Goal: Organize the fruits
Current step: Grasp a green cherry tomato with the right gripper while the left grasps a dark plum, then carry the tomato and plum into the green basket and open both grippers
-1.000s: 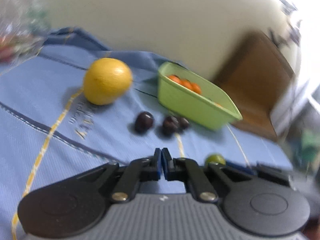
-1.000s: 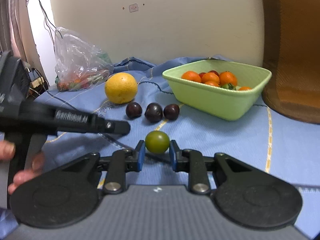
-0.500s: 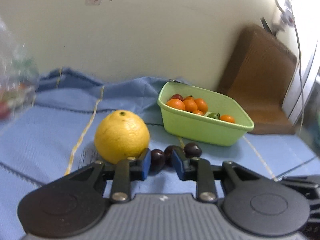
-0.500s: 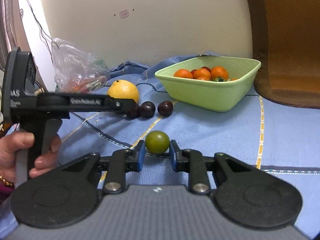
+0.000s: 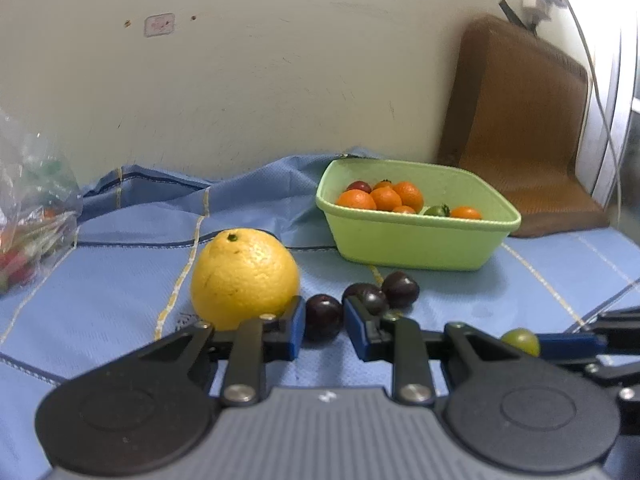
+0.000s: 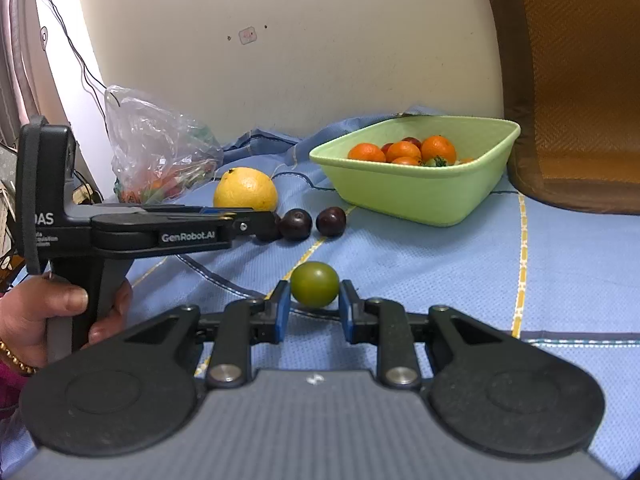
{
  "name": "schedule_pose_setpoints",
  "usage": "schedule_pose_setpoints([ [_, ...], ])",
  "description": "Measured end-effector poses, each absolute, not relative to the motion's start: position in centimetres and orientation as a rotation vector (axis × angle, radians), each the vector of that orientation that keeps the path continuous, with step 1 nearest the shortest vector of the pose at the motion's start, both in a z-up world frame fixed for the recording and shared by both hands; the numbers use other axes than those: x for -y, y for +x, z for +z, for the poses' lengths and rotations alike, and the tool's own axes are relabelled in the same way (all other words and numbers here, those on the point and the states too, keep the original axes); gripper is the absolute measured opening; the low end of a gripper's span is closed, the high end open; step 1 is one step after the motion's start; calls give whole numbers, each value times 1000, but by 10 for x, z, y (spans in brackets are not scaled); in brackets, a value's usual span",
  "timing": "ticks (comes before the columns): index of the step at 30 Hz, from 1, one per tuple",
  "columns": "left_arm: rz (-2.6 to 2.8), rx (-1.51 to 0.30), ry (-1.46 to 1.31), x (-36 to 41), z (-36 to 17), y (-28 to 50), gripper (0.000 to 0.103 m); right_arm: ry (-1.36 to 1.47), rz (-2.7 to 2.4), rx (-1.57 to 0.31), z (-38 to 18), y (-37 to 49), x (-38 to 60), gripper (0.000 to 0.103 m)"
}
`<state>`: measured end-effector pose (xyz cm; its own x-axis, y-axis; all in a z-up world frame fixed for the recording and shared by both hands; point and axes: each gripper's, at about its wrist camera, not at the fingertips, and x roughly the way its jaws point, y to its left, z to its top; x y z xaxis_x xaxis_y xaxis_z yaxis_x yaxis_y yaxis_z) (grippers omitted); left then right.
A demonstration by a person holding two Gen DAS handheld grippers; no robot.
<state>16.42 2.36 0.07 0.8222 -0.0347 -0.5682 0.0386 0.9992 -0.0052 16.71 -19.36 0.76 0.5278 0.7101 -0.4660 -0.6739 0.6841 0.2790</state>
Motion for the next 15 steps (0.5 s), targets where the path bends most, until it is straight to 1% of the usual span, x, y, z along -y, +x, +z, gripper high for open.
schedule_pose_setpoints([
  [3, -32, -604, 51, -17, 0, 168, 24, 66, 826, -587, 8, 166, 194, 29],
  [9, -48, -602, 13, -24, 0, 175, 23, 66, 827, -589, 9, 166, 193, 29],
  [15, -66, -599, -92, -32, 3, 154, 21, 72, 821, -583, 9, 166, 195, 29],
])
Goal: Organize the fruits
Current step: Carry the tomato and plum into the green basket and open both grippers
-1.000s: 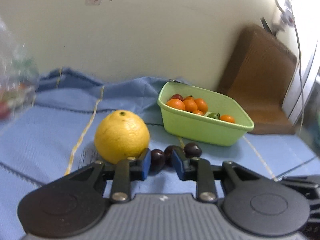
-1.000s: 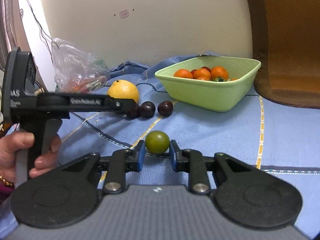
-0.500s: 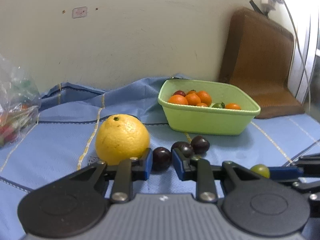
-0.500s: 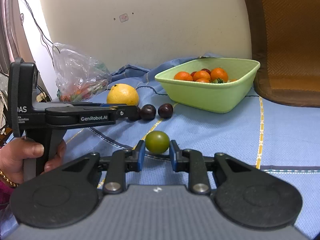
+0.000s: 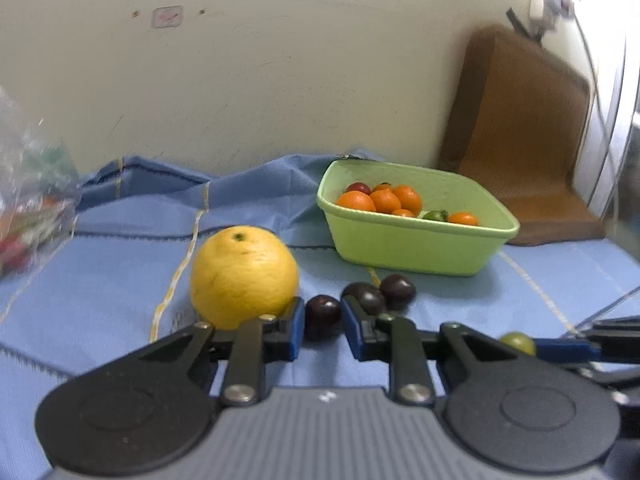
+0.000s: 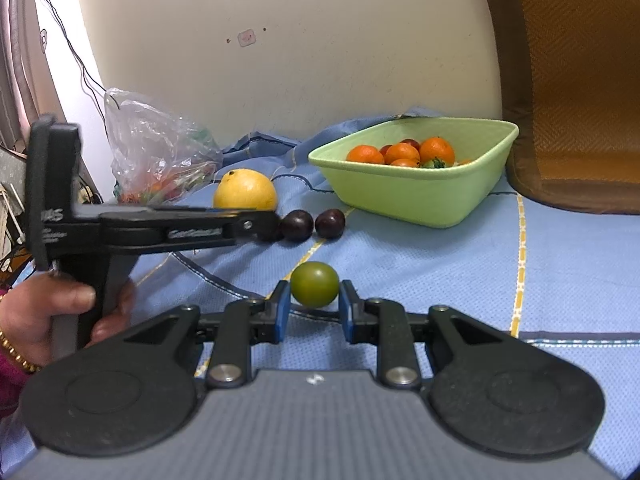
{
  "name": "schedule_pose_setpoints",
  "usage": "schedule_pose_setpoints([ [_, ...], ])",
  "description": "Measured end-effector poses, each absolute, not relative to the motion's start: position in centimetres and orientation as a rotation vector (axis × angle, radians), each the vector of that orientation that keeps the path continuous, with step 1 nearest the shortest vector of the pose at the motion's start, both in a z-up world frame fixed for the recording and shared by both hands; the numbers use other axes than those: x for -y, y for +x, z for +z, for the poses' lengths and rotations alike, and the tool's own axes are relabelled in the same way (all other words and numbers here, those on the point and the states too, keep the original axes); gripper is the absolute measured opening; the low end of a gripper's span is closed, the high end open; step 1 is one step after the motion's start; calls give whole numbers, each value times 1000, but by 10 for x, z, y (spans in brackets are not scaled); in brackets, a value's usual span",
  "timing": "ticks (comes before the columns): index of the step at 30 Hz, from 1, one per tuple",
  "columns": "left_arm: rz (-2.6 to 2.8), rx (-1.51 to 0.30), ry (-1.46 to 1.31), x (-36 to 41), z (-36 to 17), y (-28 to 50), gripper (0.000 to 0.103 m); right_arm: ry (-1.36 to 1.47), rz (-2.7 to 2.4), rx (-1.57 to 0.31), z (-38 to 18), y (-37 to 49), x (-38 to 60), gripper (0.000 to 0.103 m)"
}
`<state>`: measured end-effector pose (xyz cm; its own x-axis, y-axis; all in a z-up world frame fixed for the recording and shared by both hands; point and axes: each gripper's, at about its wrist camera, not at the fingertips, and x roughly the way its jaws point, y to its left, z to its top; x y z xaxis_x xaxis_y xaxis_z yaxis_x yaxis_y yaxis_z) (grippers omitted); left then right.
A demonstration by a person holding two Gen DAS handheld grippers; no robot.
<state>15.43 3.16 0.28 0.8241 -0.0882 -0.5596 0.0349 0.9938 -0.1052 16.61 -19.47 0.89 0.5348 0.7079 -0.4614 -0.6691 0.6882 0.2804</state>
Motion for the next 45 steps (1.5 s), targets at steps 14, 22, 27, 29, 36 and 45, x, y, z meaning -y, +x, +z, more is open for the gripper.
schedule_pose_setpoints([
  [14, -296, -615, -201, 1, 5, 105, 21, 33, 775, -592, 8, 143, 212, 29],
  [22, -345, -610, -190, 17, 18, 126, 21, 4, 709, -534, 18, 143, 229, 28],
  [27, -334, -556, -251, 12, 52, 179, 21, 10, 654, -413, 46, 191, 228, 29],
  [29, -326, -563, -289, 10, 56, 203, 21, 10, 636, -401, 50, 218, 223, 29],
  [36, -234, -667, -306, 12, 35, 265, 22, -41, 589, -455, 35, 266, 199, 39],
  [45, -219, -537, -388, -44, 70, 211, 27, 59, 645, -433, 47, 223, 214, 51],
])
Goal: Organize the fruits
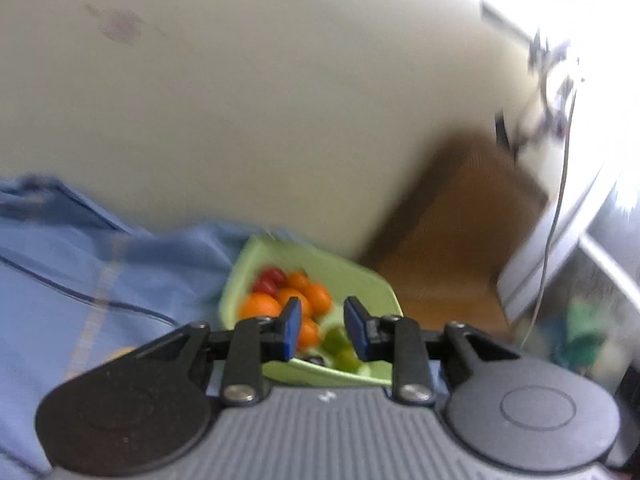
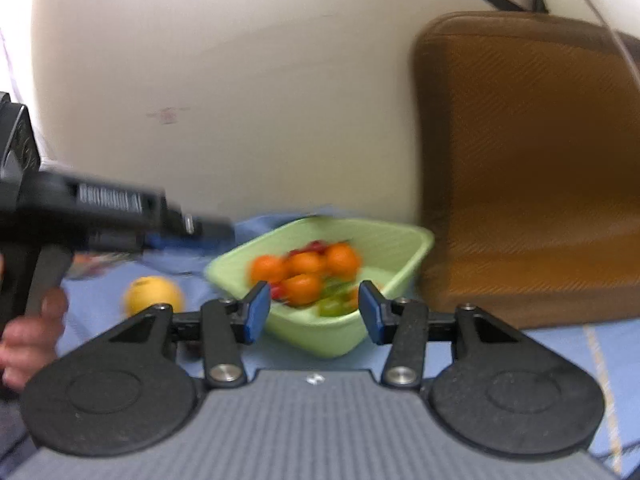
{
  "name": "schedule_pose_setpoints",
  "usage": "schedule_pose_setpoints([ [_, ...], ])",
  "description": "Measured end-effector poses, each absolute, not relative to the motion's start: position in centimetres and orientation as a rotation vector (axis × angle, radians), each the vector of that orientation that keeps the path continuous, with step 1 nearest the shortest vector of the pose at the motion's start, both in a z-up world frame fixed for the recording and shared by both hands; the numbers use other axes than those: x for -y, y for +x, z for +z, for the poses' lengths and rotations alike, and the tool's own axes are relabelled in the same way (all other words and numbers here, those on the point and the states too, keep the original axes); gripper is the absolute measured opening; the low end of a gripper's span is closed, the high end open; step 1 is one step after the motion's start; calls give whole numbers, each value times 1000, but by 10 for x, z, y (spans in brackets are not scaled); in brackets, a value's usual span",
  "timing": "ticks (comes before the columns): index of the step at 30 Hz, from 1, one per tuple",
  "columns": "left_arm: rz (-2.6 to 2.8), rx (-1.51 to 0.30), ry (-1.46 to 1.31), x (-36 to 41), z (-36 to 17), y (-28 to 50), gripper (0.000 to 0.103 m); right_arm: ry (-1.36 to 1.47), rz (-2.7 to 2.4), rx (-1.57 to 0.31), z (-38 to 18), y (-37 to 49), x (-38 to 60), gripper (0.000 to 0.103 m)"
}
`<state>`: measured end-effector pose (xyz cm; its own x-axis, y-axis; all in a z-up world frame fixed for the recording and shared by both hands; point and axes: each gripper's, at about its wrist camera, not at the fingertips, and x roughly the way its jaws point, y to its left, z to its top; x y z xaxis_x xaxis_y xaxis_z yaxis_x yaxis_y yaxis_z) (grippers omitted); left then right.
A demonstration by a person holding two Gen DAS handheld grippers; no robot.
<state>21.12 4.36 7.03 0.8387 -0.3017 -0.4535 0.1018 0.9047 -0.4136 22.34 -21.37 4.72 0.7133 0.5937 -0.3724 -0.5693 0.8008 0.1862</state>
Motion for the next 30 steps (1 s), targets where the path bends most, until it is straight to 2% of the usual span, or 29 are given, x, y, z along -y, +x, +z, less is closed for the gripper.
schedule_pose_setpoints([
  [1, -192, -517, -397, -56, 73, 202, 28, 59, 674, -443, 50, 216, 210, 51],
  [5, -84, -527, -418, -96, 65, 178, 43, 21, 800, -495, 53, 192, 176, 51],
  [8, -60, -575, -452, -113, 46, 168, 46, -40, 862, -509, 44, 187, 136, 53],
  [13, -54, -579, -546, -133, 24, 155, 60, -115, 885, -508, 36, 192, 91, 59],
  [15, -45, -577, -564, -136, 19, 158, 68, -132, 878, -508, 34, 198, 80, 65],
  [21, -61, -607, -537, -130, 16, 176, 79, -185, 871, -522, 26, 217, 58, 69],
  [23, -65, -621, -519, -124, 13, 181, 79, -196, 863, -540, 21, 224, 52, 69],
  [25, -69, -651, -510, -119, 6, 188, 72, -188, 863, -564, 15, 230, 49, 68],
  [26, -81, -673, -514, -117, 2, 191, 63, -181, 870, -576, 13, 231, 48, 65],
  [30, -91, -676, -514, -109, 0, 176, 61, -189, 857, -553, 14, 219, 56, 61],
])
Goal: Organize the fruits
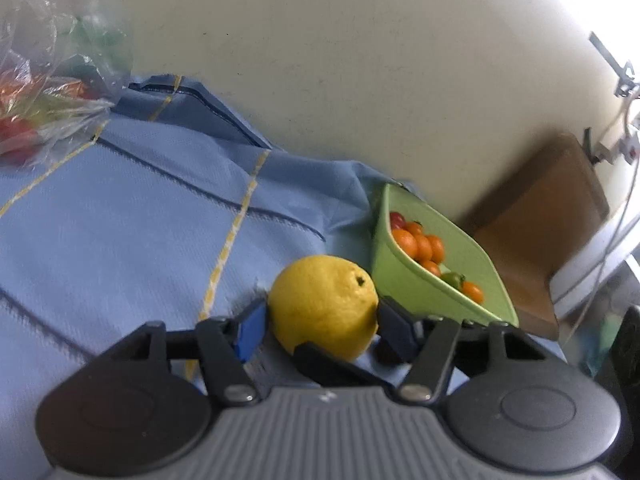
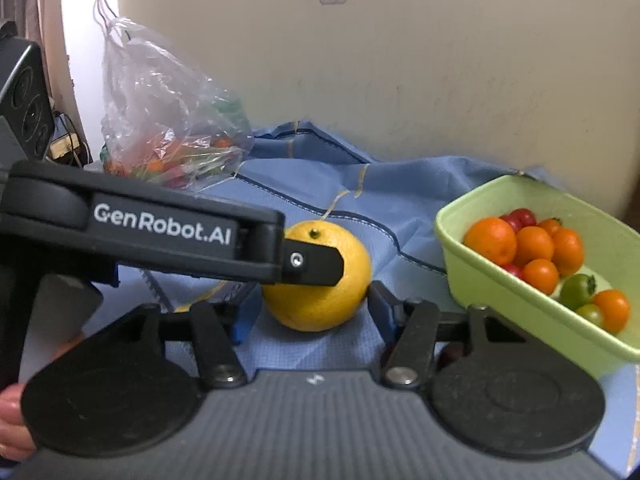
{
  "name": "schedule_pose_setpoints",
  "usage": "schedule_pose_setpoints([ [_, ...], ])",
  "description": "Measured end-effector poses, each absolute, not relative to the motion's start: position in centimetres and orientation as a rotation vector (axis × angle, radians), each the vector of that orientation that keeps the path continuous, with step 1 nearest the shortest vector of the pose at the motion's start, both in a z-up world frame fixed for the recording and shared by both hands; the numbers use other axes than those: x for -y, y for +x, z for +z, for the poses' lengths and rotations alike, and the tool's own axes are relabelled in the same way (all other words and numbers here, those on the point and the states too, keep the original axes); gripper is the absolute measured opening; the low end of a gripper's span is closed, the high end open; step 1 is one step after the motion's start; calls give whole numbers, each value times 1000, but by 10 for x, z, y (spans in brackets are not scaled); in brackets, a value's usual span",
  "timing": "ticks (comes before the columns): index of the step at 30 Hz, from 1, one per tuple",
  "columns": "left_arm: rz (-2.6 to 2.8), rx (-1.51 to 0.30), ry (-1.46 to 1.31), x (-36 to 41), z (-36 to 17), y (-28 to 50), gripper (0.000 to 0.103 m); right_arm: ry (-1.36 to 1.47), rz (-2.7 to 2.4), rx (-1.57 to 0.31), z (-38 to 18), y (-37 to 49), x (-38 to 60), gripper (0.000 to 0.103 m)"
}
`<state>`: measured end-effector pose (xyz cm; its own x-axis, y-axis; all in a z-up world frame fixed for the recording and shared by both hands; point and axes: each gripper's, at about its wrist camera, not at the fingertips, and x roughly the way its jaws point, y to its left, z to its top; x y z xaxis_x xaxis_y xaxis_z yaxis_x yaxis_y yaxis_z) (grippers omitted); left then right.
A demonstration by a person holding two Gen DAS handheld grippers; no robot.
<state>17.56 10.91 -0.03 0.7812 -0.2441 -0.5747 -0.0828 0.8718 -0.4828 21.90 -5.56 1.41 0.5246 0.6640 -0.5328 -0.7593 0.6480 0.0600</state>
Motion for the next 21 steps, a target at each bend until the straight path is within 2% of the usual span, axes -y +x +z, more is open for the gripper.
schedule_pose_setpoints([
  [9, -176, -670, -399, -23, 5, 94, 61, -201, 837, -512, 23, 134, 131, 61],
  [16, -314, -687, -253, 59, -2, 61, 62, -152, 670, -503, 14, 70, 200, 60],
  [21, -337, -682, -193, 82, -5, 42, 62, -99, 613, -495, 9, 51, 224, 61],
])
